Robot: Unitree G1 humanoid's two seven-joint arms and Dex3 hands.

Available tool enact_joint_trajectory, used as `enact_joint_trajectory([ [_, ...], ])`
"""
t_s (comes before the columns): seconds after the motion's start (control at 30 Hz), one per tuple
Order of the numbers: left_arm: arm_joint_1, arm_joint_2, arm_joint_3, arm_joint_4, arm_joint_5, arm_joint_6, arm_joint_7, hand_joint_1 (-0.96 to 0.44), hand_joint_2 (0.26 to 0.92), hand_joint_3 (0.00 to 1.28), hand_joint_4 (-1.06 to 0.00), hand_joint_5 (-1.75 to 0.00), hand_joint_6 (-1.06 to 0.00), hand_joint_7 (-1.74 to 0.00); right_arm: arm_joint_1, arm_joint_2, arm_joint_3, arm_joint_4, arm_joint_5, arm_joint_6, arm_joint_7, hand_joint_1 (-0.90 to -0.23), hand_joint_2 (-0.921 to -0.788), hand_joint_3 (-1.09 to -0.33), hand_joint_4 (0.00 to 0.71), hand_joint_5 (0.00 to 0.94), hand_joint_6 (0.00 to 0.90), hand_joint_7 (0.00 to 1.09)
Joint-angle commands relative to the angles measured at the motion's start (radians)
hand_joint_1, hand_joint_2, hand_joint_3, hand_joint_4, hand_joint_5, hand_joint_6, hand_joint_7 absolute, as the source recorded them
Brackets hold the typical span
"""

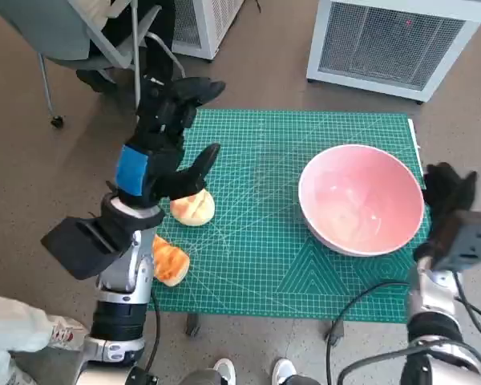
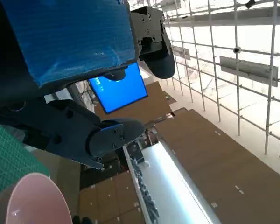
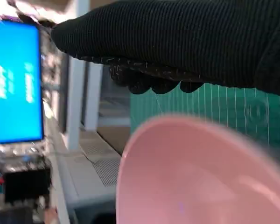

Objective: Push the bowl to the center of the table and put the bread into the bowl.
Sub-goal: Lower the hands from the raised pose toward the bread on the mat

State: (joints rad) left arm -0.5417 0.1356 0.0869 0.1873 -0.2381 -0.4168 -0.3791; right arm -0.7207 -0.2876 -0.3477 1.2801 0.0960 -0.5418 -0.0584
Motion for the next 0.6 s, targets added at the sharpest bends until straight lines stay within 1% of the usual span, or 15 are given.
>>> enact_joint_trajectory([
  [0.03, 0.021, 0.013, 0.007, -0.033, -0.001, 0.007, 0.004, -0.29, 0.763, 0.65, 0.0, -0.84, 0.0, -1.05, -0.013, 0.038, 0.009, 0.022, 0.0, 0.041, 0.016, -0.515, -0.921, -0.806, 0.291, 0.022, 0.124, 0.42],
  [0.2, 0.032, 0.019, 0.01, -0.051, 0.0, 0.011, 0.009, -0.29, 0.763, 0.64, 0.0, -0.84, 0.0, -1.05, -0.038, 0.062, 0.017, 0.025, -0.002, 0.056, 0.031, -0.501, -0.921, -0.806, 0.3, 0.022, 0.131, 0.43],
  [0.27, 0.037, 0.022, 0.012, -0.056, 0.0, 0.013, 0.01, -0.29, 0.763, 0.64, 0.0, -0.84, 0.0, -1.05, -0.05, 0.076, 0.017, 0.027, 0.003, 0.063, 0.043, -0.495, -0.921, -0.812, 0.295, 0.017, 0.123, 0.44],
  [0.43, 0.049, 0.028, 0.016, -0.069, 0.002, 0.016, 0.015, -0.29, 0.763, 0.64, 0.0, -0.85, 0.0, -1.05, -0.072, 0.096, 0.014, 0.03, 0.008, 0.079, 0.064, -0.493, -0.921, -0.815, 0.287, 0.011, 0.111, 0.45],
  [0.6, 0.064, 0.033, 0.022, -0.086, 0.0, 0.023, 0.02, -0.28, 0.765, 0.64, 0.0, -0.84, 0.0, -1.05, -0.097, 0.117, 0.019, 0.033, 0.001, 0.092, 0.072, -0.493, -0.921, -0.818, 0.285, 0.008, 0.105, 0.46],
])
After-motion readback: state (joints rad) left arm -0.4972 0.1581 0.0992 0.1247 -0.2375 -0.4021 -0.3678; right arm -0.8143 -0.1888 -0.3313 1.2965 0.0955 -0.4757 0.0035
